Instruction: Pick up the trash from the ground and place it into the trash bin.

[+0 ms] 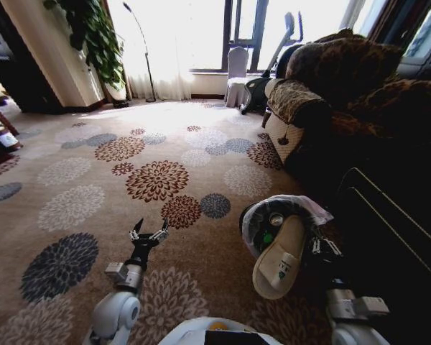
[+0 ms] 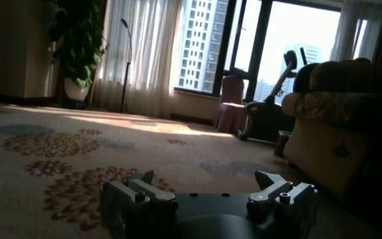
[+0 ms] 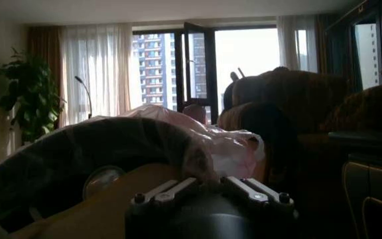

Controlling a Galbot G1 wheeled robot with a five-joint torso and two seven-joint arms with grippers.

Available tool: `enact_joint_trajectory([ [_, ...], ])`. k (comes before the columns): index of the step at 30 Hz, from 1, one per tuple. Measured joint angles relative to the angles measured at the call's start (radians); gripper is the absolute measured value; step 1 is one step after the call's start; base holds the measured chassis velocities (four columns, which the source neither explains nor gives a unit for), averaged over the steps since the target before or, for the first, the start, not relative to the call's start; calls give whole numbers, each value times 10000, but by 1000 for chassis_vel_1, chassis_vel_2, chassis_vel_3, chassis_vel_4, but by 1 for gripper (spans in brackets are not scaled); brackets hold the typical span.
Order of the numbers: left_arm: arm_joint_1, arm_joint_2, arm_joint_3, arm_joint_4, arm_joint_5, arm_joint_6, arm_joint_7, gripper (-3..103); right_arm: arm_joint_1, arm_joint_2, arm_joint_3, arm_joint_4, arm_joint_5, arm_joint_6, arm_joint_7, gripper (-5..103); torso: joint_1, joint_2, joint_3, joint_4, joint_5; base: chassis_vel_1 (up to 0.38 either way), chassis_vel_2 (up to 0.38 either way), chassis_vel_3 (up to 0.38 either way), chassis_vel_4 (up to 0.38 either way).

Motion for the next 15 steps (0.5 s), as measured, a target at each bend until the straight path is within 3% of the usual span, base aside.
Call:
enact_joint_trajectory([
  [15,-43,-25,78,9,3,41,9,100,-1,-34,103,-13,37,-64,-2,0,-5,0,-2,0,1,295,-287,-287,294],
])
